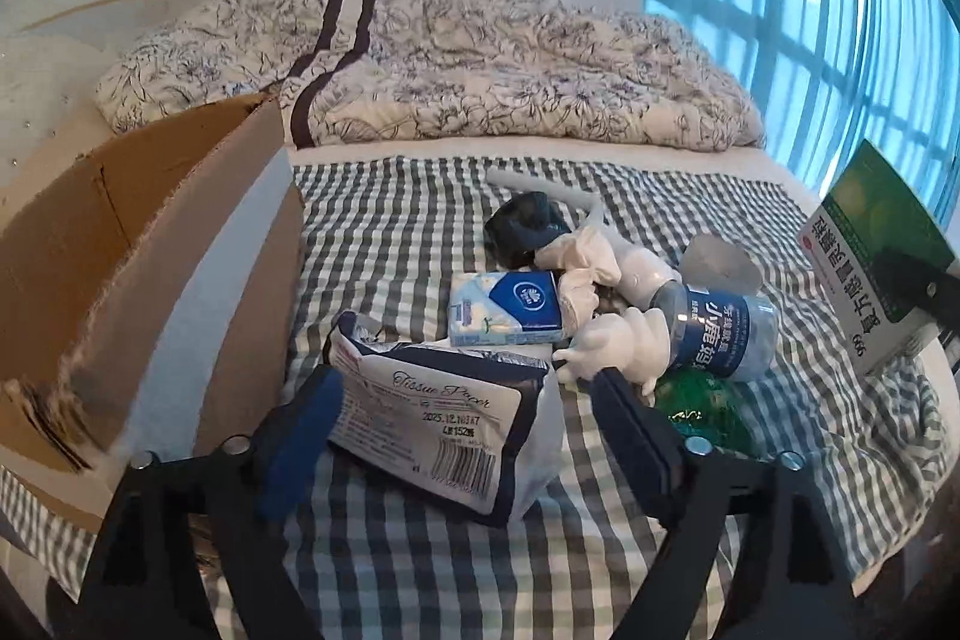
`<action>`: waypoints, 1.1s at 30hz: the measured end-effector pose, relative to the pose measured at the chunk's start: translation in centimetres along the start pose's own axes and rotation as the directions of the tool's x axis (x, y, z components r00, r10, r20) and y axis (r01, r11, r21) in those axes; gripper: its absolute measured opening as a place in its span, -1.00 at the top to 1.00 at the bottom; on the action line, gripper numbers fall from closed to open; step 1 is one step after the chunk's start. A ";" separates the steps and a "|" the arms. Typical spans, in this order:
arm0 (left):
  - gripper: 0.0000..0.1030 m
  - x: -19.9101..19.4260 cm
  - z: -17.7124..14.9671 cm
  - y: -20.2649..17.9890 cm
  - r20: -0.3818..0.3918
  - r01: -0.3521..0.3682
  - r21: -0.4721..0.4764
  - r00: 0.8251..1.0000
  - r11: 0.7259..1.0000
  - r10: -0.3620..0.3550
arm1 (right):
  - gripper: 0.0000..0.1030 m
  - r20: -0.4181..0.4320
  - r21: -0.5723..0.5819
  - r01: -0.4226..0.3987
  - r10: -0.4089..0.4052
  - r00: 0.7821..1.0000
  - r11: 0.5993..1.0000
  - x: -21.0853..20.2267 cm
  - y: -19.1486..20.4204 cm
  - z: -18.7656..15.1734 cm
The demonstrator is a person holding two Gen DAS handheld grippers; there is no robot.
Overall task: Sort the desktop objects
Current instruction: 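Lift both held items and carry them toward the open cardboard box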
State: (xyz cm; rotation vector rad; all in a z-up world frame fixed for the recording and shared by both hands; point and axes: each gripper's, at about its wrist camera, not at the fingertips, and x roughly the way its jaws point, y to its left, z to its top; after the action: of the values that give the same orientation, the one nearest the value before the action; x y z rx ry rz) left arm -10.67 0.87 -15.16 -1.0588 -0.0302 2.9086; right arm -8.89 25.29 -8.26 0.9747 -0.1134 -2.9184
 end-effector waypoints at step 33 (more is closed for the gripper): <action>0.59 -7.9 8.0 2.6 0.090 -0.007 -0.042 0.996 0.999 0.011 | -0.47 0.152 -0.099 -0.134 0.148 0.977 0.986 -7.2 7.3 5.6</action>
State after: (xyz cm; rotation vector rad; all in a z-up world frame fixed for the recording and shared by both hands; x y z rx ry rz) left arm -9.87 -2.14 -4.11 -0.9341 -0.0904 2.9749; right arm -6.25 18.90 1.11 0.6901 -0.0575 -2.8391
